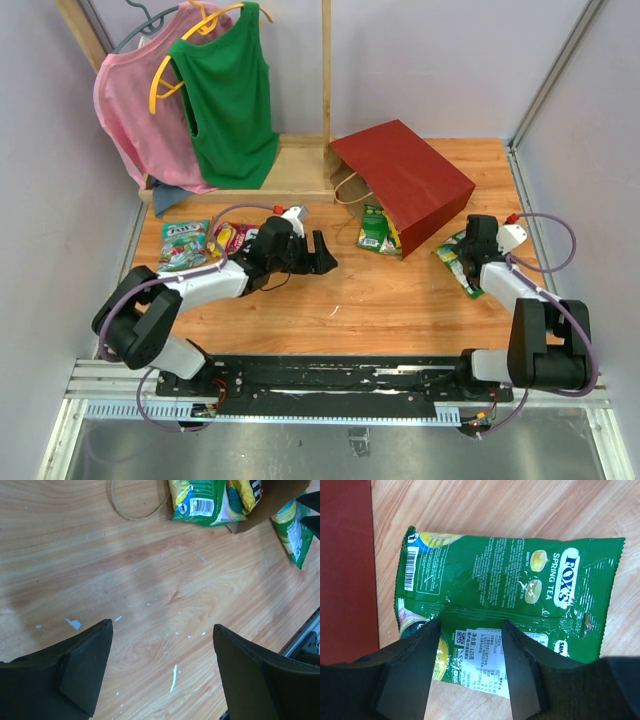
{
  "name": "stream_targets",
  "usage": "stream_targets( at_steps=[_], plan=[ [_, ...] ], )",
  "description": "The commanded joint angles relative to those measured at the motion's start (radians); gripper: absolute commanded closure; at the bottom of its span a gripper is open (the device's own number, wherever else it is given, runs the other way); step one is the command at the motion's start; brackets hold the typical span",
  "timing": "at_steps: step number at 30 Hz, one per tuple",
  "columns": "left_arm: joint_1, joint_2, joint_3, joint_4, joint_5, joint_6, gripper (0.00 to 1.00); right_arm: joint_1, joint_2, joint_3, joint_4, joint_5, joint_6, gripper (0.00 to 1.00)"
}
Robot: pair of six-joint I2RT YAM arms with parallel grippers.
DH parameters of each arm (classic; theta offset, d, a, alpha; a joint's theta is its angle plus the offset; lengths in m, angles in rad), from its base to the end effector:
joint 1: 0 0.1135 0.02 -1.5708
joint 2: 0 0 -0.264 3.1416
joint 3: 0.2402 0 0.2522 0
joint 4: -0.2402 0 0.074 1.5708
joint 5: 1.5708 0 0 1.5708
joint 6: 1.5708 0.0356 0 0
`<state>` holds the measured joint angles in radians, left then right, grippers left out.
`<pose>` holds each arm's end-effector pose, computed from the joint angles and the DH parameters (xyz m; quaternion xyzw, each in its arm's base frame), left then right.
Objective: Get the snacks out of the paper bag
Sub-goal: Take out the snack from the paper bag.
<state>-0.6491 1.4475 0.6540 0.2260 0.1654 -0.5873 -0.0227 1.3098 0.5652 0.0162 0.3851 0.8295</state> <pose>0.2308 -0.1825 0.1843 0.0667 0.8721 -0.3368 0.3486 0.2521 -0.0191 0.1755 0.4415 0.7833 -0.0031 0.4376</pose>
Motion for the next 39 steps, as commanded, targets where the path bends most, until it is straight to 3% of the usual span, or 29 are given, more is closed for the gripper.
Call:
stream_targets(
  at_steps=[1, 8, 12, 18, 25, 39],
  plan=[
    [-0.014, 0.049, 0.062, 0.06, -0.024, 0.0, 0.16, -0.028, 0.03, 0.029, 0.022, 0.006, 0.014, 0.45],
    [-0.022, 0.182, 0.165, 0.119, 0.041, 0.005, 0.27, -0.031, -0.054, -0.069, 0.205, -0.085, -0.024, 0.23],
    [-0.024, 0.257, 0.234, 0.13, 0.038, 0.01, 0.31, -0.03, -0.191, -0.138, 0.265, -0.088, -0.036, 0.17],
    [-0.035, 0.359, 0.318, 0.14, 0.04, 0.008, 0.42, -0.029, -0.384, -0.16, 0.197, -0.091, -0.031, 0.12],
    [-0.049, 0.456, 0.413, 0.128, 0.032, 0.009, 0.55, -0.029, -0.398, -0.157, 0.181, -0.092, -0.027, 0.1],
    [-0.058, 0.586, 0.522, 0.065, -0.032, 0.034, 0.6, -0.023, -0.372, -0.15, 0.186, -0.116, -0.026, 0.09]
  ],
)
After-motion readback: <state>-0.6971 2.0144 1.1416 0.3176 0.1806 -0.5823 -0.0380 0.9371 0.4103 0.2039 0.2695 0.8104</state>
